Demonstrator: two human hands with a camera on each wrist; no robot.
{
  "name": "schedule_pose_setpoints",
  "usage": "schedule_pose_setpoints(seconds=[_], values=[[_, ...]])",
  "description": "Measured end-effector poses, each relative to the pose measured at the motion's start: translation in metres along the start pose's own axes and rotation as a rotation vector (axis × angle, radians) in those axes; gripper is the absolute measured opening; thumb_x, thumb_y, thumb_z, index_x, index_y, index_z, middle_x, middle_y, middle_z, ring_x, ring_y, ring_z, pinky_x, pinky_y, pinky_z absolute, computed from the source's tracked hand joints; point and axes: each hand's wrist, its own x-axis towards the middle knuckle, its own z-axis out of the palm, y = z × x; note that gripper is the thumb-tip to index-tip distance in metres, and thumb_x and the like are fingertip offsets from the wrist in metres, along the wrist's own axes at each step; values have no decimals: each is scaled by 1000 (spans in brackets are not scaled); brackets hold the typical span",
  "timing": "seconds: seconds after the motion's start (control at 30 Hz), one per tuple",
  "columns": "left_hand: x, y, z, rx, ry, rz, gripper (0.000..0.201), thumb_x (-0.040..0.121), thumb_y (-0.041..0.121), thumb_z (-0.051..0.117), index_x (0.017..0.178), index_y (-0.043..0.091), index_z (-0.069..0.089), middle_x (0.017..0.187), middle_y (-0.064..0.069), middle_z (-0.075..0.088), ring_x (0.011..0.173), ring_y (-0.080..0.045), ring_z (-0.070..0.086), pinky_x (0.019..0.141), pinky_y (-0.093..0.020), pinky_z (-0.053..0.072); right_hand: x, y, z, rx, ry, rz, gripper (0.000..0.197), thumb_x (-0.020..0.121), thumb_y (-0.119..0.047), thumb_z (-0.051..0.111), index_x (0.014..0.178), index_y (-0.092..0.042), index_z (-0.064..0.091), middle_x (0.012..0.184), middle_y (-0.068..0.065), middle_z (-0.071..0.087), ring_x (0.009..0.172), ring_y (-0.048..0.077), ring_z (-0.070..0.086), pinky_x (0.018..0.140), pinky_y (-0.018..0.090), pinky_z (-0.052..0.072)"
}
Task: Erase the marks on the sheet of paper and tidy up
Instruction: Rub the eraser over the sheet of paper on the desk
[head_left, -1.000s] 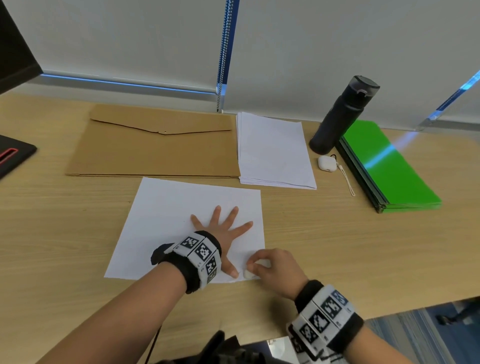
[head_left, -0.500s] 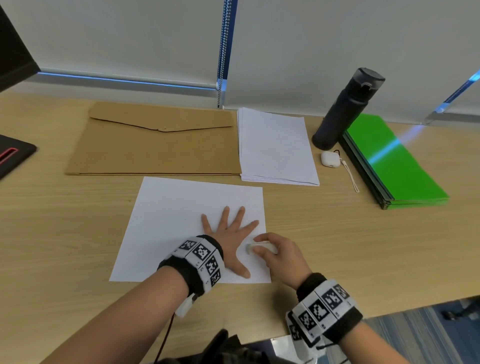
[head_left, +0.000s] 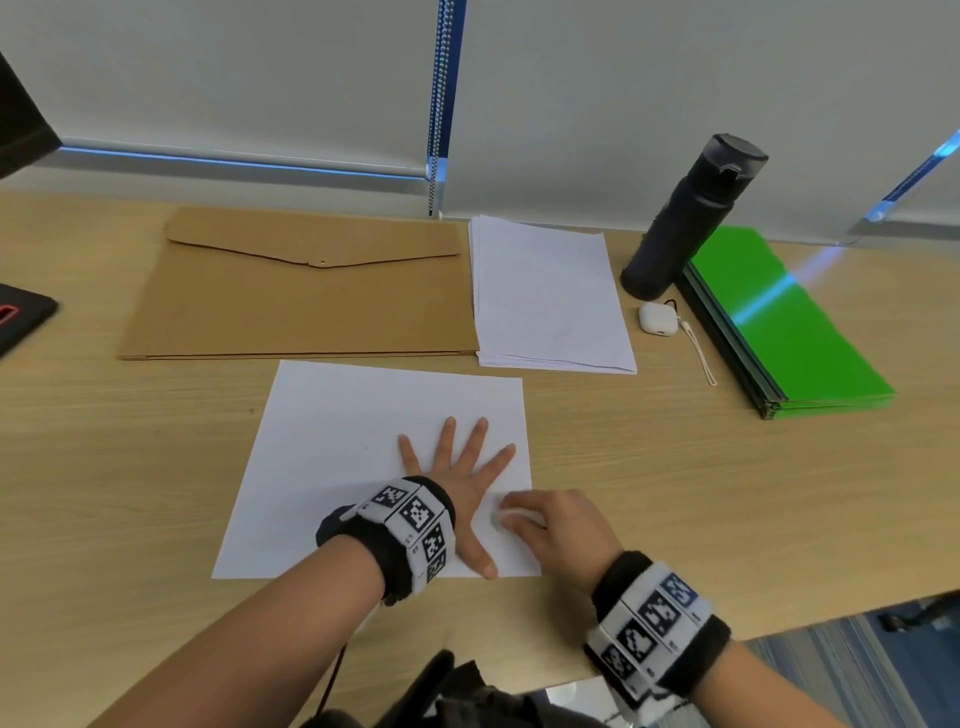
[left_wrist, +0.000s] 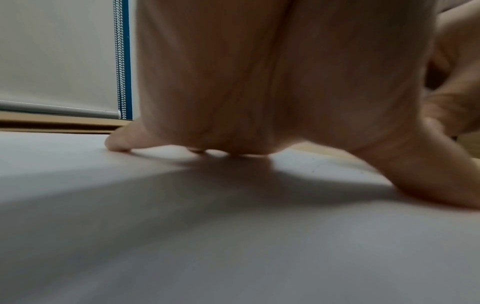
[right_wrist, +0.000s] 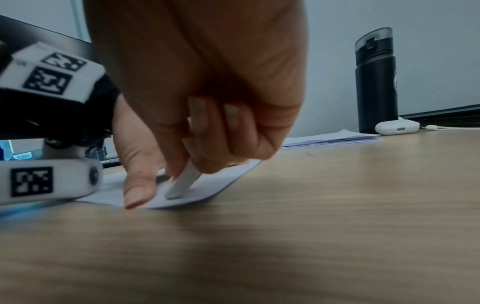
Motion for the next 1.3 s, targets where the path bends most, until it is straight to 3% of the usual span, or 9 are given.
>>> schedule_pose_setpoints(seconds=[0.13, 0.3, 0.47, 0.67, 0.83, 0.93, 1.03, 1.2, 1.3], values=[[0, 1, 0, -9, 1, 0, 132, 65, 63, 74, 140, 37, -32, 143, 0, -48, 131, -36, -41, 96, -77, -12, -10, 4, -6, -55, -163, 13, 24, 89, -31, 55, 107, -22, 69, 108, 1, 69, 99, 17, 61, 86, 27, 45], [1, 1, 0, 12, -1, -10, 132, 65, 64, 73, 140, 37, -33, 143, 0, -48, 132, -37, -40, 96, -77, -10, 8, -2, 1, 41, 29, 68, 24, 90, -30, 54, 107, -23, 69, 107, 0, 70, 98, 17, 63, 81, 24, 45], [0, 2, 1, -1, -3, -9, 133, 65, 62, 74, 140, 37, -32, 143, 0, -48, 132, -36, -41, 95, -77, -12, -13, 5, -2, -12, -150, 51, 24, 88, -29, 56, 106, -20, 69, 111, 1, 68, 103, 17, 61, 90, 27, 44], [1, 3, 2, 13, 10, -21, 133, 64, 63, 74, 140, 38, -32, 143, 1, -48, 132, -37, -40, 95, -77, -11, 11, 0, -2, 89, 24, 123, 24, 88, -31, 57, 107, -22, 69, 112, 0, 69, 104, 17, 60, 90, 27, 45], [0, 3, 2, -1, 6, -12, 134, 64, 62, 75, 140, 38, -32, 143, 0, -48, 132, -36, -41, 94, -77, -13, -13, 9, -2, -18, -179, 48, 24, 87, -31, 58, 106, -22, 70, 113, -2, 68, 103, 13, 60, 88, 22, 42], [1, 3, 3, 19, 8, -21, 134, 64, 64, 74, 139, 38, -33, 143, 0, -48, 132, -36, -41, 95, -77, -11, 6, 4, -9, 17, -108, 61, 21, 86, -31, 59, 103, -23, 70, 108, -1, 69, 94, 12, 59, 82, 22, 41], [1, 3, 2, 19, 9, -24, 133, 63, 64, 74, 139, 38, -33, 143, 1, -48, 132, -36, -40, 95, -77, -10, 7, 5, -2, 100, 11, 96, 25, 87, -33, 58, 108, -24, 69, 111, -2, 70, 102, 13, 61, 89, 25, 46], [-1, 2, 2, 2, 9, -18, 134, 63, 63, 75, 140, 38, -32, 144, 1, -47, 132, -35, -40, 94, -77, -12, -21, 12, 0, 10, -157, 39, 25, 88, -31, 57, 109, -23, 68, 113, -2, 68, 107, 14, 60, 91, 23, 42], [-1, 3, 2, 14, 10, -19, 133, 64, 63, 74, 140, 38, -32, 144, 1, -47, 132, -35, -40, 96, -77, -11, -1, 5, -5, 13, -109, 54, 24, 88, -32, 57, 107, -23, 69, 111, 1, 69, 101, 17, 61, 88, 26, 44]])
